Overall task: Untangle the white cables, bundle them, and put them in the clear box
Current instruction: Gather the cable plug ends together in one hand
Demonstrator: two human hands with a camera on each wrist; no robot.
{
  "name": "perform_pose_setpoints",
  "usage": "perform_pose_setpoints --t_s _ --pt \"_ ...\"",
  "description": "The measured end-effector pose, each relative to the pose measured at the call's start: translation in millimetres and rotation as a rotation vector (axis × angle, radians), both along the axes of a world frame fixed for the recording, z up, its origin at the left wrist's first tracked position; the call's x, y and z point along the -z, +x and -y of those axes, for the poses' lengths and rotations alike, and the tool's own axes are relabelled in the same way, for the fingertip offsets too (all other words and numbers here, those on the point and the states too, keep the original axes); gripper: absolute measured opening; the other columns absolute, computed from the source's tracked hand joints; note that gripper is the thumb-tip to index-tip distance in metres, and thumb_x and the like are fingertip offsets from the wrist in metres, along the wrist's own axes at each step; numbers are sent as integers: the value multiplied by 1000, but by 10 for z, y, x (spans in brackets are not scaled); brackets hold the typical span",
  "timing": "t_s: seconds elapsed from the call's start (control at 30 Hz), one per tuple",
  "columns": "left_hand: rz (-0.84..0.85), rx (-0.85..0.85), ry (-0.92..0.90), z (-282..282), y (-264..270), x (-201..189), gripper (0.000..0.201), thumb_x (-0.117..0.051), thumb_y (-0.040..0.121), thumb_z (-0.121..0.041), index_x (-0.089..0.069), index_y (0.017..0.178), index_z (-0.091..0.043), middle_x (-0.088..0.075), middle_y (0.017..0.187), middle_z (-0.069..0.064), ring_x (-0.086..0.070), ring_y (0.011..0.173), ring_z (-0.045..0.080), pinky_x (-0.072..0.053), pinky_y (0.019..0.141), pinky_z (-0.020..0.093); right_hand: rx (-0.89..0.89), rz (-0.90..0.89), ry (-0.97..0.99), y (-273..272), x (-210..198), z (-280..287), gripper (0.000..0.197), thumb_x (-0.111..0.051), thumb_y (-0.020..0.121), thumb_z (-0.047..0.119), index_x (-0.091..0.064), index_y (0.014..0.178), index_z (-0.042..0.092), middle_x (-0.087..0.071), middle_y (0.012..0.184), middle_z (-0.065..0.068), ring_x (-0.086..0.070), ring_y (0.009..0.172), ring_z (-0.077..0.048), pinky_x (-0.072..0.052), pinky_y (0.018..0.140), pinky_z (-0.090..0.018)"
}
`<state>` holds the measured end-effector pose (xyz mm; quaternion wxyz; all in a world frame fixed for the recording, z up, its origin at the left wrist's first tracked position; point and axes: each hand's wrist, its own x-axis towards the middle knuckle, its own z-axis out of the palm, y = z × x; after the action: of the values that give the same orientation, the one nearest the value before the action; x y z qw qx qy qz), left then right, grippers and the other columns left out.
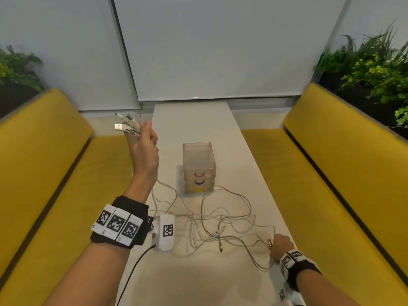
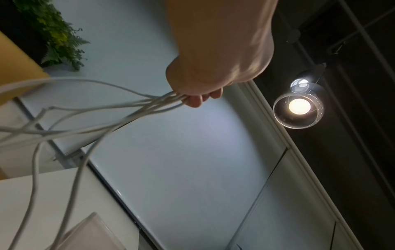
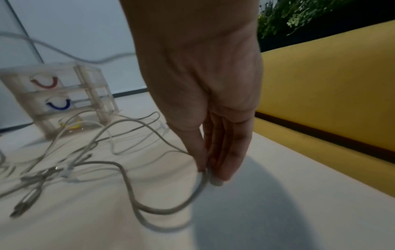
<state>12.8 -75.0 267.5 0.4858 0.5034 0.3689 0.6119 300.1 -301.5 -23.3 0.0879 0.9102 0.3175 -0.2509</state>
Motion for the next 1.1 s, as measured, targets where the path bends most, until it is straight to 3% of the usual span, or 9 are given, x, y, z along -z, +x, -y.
perform_pose_setpoints --t_s 0.23,0.3,0.4,0.5,0.63,0.7,0.87,0.97,1.1 --pt "28 -149 29 -173 -159 -67 6 -50 101 -23 -45 101 -22 -40 73 -9 -37 59 2 -35 55 16 169 -173 153 221 -55 12 15 -52 95 13 -60 103 4 -67 103 -13 -65 98 -28 -52 84 -30" --pt "-13 -55 29 -178 -168 -51 9 -52 99 -25 -47 92 -21 -41 69 -8 -36 56 4 -33 52 19 338 -319 379 321 -194 -71 23 -54 94 6 -63 114 -4 -61 85 -9 -62 82 -27 -55 81 -37" --pt "-186 141 -30 -82 -31 45 36 -52 101 -26 -43 66 -24 -38 55 -7 -32 46 7 -29 45 22 480 -519 788 251 -654 -285 23 -61 93 3 -60 115 -6 -61 89 -15 -62 69 -26 -58 70 -42" --pt "-289 365 -141 81 189 217 45 -51 103 -34 -44 59 -23 -39 48 -10 -34 42 8 -30 45 23 322 -707 997 23 -1159 -551 21 -62 94 7 -58 113 -2 -58 95 -18 -64 63 -24 -58 63 -38" --pt "-389 581 -190 269 519 569 37 -44 104 -43 -51 77 -20 -37 53 -9 -32 48 11 -30 48 25 154 -874 1145 -352 -1691 -883 15 -65 93 6 -58 105 2 -57 92 -14 -67 63 -27 -61 65 -43" --pt "-403 580 -238 363 679 686 31 -46 102 -47 -60 94 -20 -40 57 -8 -37 53 10 -35 57 26 77 -947 1173 -548 -1892 -1006 16 -66 92 7 -58 104 2 -58 90 -13 -67 67 -28 -61 69 -49" --pt "-383 495 -200 487 898 776 25 -62 96 -42 -71 87 -20 -71 70 -3 -69 72 23 -58 64 38 -68 -946 1175 -866 -2191 -1162 16 -60 93 -3 -57 108 -9 -64 93 -20 -67 73 -30 -62 68 -44" --pt "-368 430 -138 464 914 756 38 -52 100 -46 -70 80 -18 -70 69 -1 -68 68 19 -55 63 35 -119 -982 1193 -882 -2292 -1165 12 -62 93 1 -57 100 -8 -61 85 -23 -58 61 -26 -52 54 -35" --pt "-201 295 -122 316 787 512 48 -46 104 -42 -55 65 -15 -55 57 -1 -53 53 10 -46 60 32 -206 -1049 1118 -787 -2306 -1110 21 -73 88 13 -55 98 6 -41 60 -5 -33 53 -14 -28 50 -26"
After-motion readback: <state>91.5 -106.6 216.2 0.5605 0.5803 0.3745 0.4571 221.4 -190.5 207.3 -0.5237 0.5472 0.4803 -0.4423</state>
